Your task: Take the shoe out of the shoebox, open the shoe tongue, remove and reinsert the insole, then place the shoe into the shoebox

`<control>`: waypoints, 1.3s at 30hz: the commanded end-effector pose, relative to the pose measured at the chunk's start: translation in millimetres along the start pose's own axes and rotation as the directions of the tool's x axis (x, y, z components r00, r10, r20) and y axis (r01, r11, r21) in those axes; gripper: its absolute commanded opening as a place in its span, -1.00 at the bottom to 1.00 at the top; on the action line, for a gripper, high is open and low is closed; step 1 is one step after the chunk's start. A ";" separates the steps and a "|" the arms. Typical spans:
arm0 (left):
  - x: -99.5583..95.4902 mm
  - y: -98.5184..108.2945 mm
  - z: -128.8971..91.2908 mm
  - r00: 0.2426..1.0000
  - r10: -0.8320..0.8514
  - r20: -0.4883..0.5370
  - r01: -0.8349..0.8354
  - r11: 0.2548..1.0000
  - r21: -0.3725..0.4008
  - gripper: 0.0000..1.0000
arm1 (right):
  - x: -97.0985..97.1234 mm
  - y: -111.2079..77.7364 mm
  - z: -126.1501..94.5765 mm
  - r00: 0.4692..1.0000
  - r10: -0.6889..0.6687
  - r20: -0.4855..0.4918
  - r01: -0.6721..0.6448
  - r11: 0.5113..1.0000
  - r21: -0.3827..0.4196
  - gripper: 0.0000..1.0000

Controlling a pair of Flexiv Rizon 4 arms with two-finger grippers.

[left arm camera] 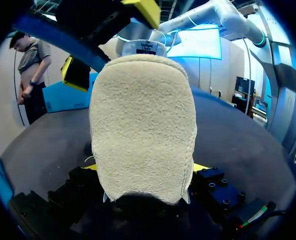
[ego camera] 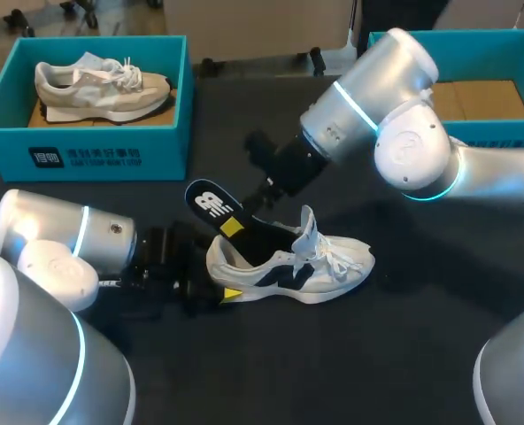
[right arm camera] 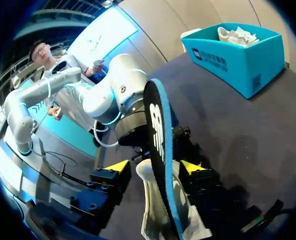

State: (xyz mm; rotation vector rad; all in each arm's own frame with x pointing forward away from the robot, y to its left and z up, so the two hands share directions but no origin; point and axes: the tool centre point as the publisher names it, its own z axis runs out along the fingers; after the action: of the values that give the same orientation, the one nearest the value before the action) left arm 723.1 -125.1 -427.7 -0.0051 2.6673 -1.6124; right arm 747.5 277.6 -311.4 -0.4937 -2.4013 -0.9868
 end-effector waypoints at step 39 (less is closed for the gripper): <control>0.8 3.6 3.8 1.000 0.000 0.001 0.000 1.000 -0.003 -1.00 | -9.8 10.6 6.6 0.992 -0.007 -0.130 0.015 0.998 0.058 -0.19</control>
State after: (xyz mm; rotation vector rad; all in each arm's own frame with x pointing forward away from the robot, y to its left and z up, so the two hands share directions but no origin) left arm 723.1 -125.1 -427.7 -0.0052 2.6674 -1.6123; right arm 755.9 285.5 -313.2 -0.3896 -2.3161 -0.9307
